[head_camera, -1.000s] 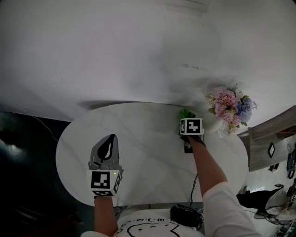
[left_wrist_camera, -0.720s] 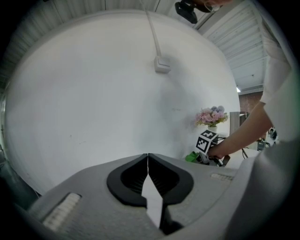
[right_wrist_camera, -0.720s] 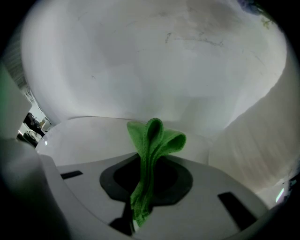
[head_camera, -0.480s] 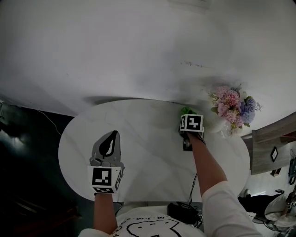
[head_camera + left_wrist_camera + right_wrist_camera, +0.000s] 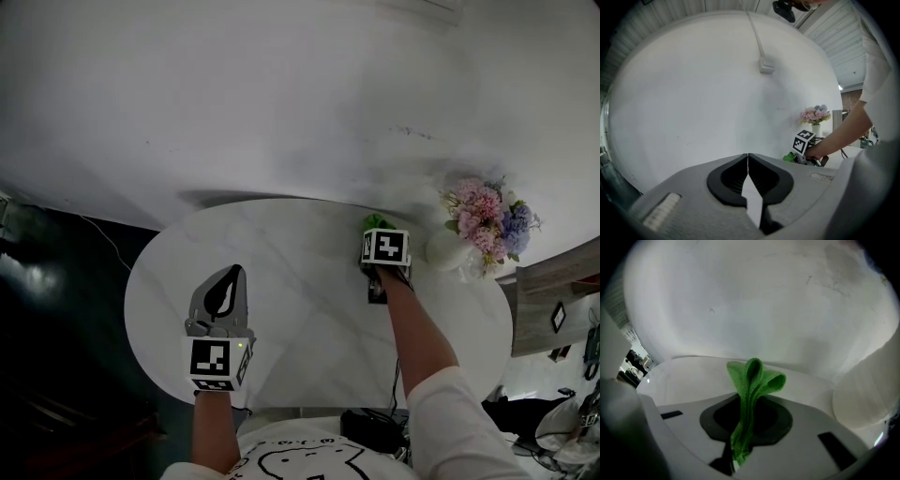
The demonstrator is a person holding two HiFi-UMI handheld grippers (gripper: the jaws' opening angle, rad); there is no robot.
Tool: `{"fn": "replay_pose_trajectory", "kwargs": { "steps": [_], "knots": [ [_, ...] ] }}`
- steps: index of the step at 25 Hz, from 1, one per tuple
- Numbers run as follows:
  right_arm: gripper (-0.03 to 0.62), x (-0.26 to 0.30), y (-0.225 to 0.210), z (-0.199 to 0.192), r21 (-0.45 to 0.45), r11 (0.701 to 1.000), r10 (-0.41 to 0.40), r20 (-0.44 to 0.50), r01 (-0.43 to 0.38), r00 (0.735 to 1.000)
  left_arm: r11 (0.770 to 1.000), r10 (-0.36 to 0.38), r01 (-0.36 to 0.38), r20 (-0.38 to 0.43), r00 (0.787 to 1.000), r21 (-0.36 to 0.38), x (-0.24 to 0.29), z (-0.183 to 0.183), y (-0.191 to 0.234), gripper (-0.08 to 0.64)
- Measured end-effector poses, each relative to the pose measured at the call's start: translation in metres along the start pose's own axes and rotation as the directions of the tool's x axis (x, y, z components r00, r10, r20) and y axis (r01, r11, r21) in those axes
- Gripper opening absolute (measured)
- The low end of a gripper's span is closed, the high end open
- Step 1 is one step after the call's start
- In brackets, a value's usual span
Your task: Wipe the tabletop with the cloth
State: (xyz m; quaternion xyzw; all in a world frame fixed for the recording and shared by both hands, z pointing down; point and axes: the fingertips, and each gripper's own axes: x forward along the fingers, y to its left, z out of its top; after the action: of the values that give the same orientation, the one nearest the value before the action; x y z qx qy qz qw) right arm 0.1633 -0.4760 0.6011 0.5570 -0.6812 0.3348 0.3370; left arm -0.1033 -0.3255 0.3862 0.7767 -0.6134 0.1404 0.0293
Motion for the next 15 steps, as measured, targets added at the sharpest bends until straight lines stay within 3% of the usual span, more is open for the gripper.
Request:
{"fn": "replay_pose_trajectory", "kwargs": {
  "steps": [15],
  "knots": [
    [0.044, 0.012, 0.054, 0.008, -0.019, 0.999, -0.026, -0.021, 0.026, 0.999, 0.999, -0.008, 0.008, -0.009, 1.000, -0.046, -0.007, -0.023, 0.062, 0.018]
  ]
}}
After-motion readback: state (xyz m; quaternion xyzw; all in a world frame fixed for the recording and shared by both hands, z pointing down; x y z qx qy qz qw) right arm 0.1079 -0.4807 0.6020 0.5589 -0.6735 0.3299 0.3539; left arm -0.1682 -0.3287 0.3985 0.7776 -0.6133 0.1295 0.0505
